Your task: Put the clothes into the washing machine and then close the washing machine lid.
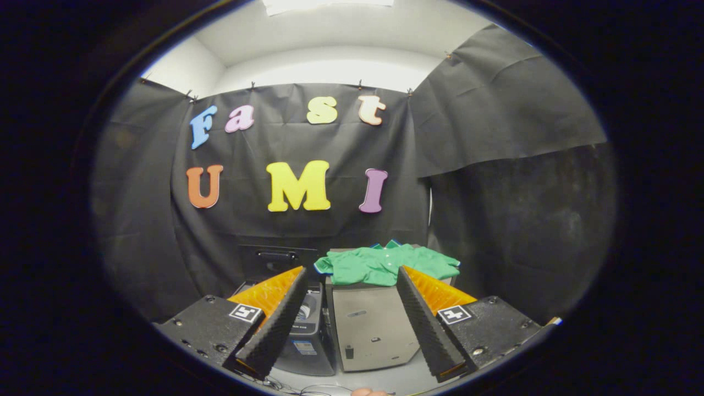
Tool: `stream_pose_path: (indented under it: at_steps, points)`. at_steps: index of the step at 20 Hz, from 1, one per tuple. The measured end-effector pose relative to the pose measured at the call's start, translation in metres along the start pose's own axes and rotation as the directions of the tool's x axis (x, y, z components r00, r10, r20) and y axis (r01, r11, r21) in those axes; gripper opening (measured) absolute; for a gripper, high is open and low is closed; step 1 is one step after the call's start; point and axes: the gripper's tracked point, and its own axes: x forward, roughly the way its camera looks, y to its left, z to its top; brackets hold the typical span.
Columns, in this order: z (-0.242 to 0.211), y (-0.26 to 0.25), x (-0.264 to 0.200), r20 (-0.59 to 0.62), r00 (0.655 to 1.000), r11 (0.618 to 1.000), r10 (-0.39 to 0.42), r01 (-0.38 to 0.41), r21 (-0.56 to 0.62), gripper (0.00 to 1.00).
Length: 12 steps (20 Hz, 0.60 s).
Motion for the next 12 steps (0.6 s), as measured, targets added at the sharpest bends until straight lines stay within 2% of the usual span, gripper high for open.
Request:
stream_pose_path:
  at_steps: [7,12]
  points:
    - [0.017,-0.026,0.026,-0.016,0.999,0.999,-0.035,0.035,-0.016,1.0]
    - [0.026,-0.059,0.101,-0.057,0.998,0.997,-0.034,0.03,-0.074,1.0]
